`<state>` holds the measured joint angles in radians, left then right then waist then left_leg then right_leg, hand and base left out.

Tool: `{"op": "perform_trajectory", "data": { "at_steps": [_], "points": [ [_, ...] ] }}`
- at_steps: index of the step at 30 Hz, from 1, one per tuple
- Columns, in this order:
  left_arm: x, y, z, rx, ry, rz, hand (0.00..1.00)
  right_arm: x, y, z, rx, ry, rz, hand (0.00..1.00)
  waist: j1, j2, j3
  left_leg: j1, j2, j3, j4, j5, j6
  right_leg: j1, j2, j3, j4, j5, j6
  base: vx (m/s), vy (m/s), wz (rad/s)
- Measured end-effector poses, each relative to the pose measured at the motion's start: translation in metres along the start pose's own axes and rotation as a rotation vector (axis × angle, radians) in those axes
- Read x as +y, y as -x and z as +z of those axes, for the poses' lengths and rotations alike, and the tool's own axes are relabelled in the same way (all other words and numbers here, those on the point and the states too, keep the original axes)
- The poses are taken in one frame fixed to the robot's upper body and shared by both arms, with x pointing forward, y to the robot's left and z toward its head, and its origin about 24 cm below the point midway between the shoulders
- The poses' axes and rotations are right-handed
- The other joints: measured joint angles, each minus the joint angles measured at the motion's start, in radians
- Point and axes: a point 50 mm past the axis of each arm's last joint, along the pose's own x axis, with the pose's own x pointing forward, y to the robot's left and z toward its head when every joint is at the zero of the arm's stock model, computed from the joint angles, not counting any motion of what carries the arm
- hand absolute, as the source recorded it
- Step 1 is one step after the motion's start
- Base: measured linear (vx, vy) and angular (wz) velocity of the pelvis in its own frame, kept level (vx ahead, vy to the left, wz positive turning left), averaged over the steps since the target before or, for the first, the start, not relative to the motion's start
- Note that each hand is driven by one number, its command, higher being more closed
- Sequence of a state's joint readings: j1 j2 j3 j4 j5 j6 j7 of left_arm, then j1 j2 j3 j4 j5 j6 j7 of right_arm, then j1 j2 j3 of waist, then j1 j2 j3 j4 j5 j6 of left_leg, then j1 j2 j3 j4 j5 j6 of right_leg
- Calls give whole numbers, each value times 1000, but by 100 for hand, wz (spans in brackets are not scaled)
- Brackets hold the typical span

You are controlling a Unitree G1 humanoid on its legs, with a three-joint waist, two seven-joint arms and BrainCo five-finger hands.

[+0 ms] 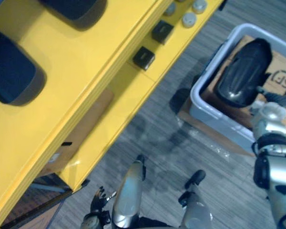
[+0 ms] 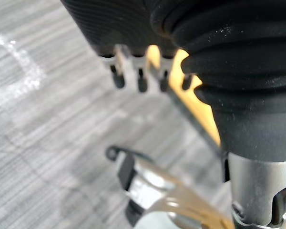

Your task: Walk over and take plastic housings, then place them on the shelf

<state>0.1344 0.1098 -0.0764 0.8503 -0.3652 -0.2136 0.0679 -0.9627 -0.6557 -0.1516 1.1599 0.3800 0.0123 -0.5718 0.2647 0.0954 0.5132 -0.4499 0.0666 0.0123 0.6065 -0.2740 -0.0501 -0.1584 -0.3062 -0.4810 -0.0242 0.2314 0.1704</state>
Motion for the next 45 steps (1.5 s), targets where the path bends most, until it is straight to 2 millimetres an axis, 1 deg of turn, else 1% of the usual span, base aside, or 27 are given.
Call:
{"op": "perform_trajectory", "data": {
  "at_steps": [3, 5, 8, 9, 10, 11, 14, 15, 17, 18, 20, 23, 27, 29, 32, 35, 39, 40, 42, 44, 45],
  "points": [
    [-5, 1, -2, 12, 7, -21, 0, -7, -6, 13, 11, 7, -42, 0, 7, 23, 11, -8, -10, -5, 7, 2, 3, -1, -8, -9, 1, 3, 5, -49, 73, 10],
    [-10, 2, -6, 27, -12, -42, 0, -16, -11, 27, 6, -6, -69, 0, 23, 49, 8, -28, -16, -6, 13, 3, 5, -19, -16, -10, 9, 10, 15, -45, 88, 4],
    [-12, 3, -12, 55, -19, -56, 0, -19, -14, 42, -20, 21, -82, 0, 29, 65, 11, -60, -25, -10, 17, 7, 11, -51, -24, -10, 17, 12, 16, -42, 85, 4],
    [-13, 3, -14, 60, -15, -59, 0, -22, -15, 44, -24, 28, -91, 0, 32, 67, 12, -61, -27, -10, 19, 7, 11, -51, -26, -10, 17, 12, 17, -36, 73, 3],
    [-14, 3, -14, 63, -9, -63, 0, -28, -17, 46, -29, 51, -104, 0, 43, 69, 11, -62, -29, -13, 19, 7, 11, -51, -27, -10, 17, 12, 17, -36, 60, 2],
    [-14, 3, -13, 59, -4, -66, 0, -32, -19, 49, -26, 56, -113, 100, 52, 70, 11, -66, -32, -21, 21, 7, 11, -54, -27, -11, 18, 12, 17, -43, 55, 2],
    [-18, 4, -15, 67, -22, -85, 0, -38, -22, 61, -44, 98, -121, 100, 61, 78, 10, -98, -33, -29, 31, 7, 11, -85, -29, -13, 31, 9, 14, -88, 66, 3],
    [-19, 4, -16, 70, -26, -92, 0, -43, -24, 62, -49, 157, -127, 100, 68, 78, 10, -110, -35, -29, 33, 8, 13, -96, -32, -13, 33, 8, 11, -69, 47, -1],
    [-19, 4, -16, 68, -25, -98, 0, -48, -26, 63, -45, 186, -131, 100, 73, 79, 10, -112, -35, -28, 33, 8, 13, -99, -33, -13, 33, 7, 10, -81, 39, -1],
    [-19, 4, -16, 68, -9, -104, 0, -55, -28, 63, -28, 207, -118, 100, 78, 80, 9, -112, -36, -28, 32, 8, 13, -99, -33, -13, 34, 7, 10, -96, 35, -1],
    [-19, 4, -16, 69, 2, -106, 0, -60, -30, 65, -32, 272, -101, 100, 78, 80, 8, -115, -35, -28, 31, 8, 13, -101, -33, -17, 34, 2, 4, -76, 20, 0],
    [-20, 4, -15, 65, 10, -113, 0, -62, -31, 66, -42, 411, -85, 100, 79, 83, 6, -125, -27, -32, 31, 8, 13, -103, -31, -39, 32, 3, 4, -60, 6, 1],
    [-20, 4, -14, 60, 13, -117, 0, -62, -31, 71, -31, 522, -96, 100, 80, 84, 6, -124, -22, -33, 30, 9, 13, -103, -28, -41, 30, 3, 3, -18, 4, 0],
    [-20, 4, -13, 54, 38, -116, 0, -65, -31, 67, 8, 599, -95, 100, 80, 86, 4, -121, -21, -35, 30, 10, 12, -99, -26, -42, 31, 4, 5, -18, 21, 4],
    [-22, 4, -9, 31, 45, -129, 0, -67, -31, 62, 34, 658, -83, 100, 80, 91, 1, -108, -21, -38, 26, 10, 12, -83, -24, -45, 28, 8, 11, -20, 24, 5],
    [-24, 5, -6, 18, 49, -136, 0, -67, -32, 61, 27, 683, -91, 100, 79, 96, -3, -109, -22, -47, 26, 12, 11, -76, -23, -58, 28, 8, 11, -50, 39, 7],
    [-23, 4, -2, -4, 49, -132, 0, -71, -32, 49, 17, 685, -134, 100, 79, 95, -3, -95, -23, -55, 19, 16, 11, -52, -20, -69, 20, 9, 11, -60, 32, 9],
    [-19, 5, -1, -12, 45, -117, 0, -69, -32, 44, -13, 693, -140, 100, 75, 90, -5, -87, -22, -52, 14, 16, 11, -48, -20, -69, 16, 9, 11, -45, 28, -5],
    [-12, 4, 3, -34, 32, -88, 0, -65, -31, 41, -72, 698, -139, 100, 71, 85, -6, -77, -17, -47, 9, 17, 9, -45, -16, -65, 16, 10, 9, -52, 29, -10],
    [1, 2, 12, -73, 25, -29, 0, -59, -29, 38, -137, 731, -126, 100, 58, 65, -9, -69, -12, -41, -4, 21, 5, -47, -13, -62, 15, 12, 7, -50, 20, -14],
    [15, 2, 18, -99, 29, 39, 0, -52, -25, 30, -188, 752, -102, 100, 49, 38, -9, -53, -3, -31, -12, 23, 3, -45, -8, -55, 15, 12, 6, -28, 9, -17]
  ]
}}
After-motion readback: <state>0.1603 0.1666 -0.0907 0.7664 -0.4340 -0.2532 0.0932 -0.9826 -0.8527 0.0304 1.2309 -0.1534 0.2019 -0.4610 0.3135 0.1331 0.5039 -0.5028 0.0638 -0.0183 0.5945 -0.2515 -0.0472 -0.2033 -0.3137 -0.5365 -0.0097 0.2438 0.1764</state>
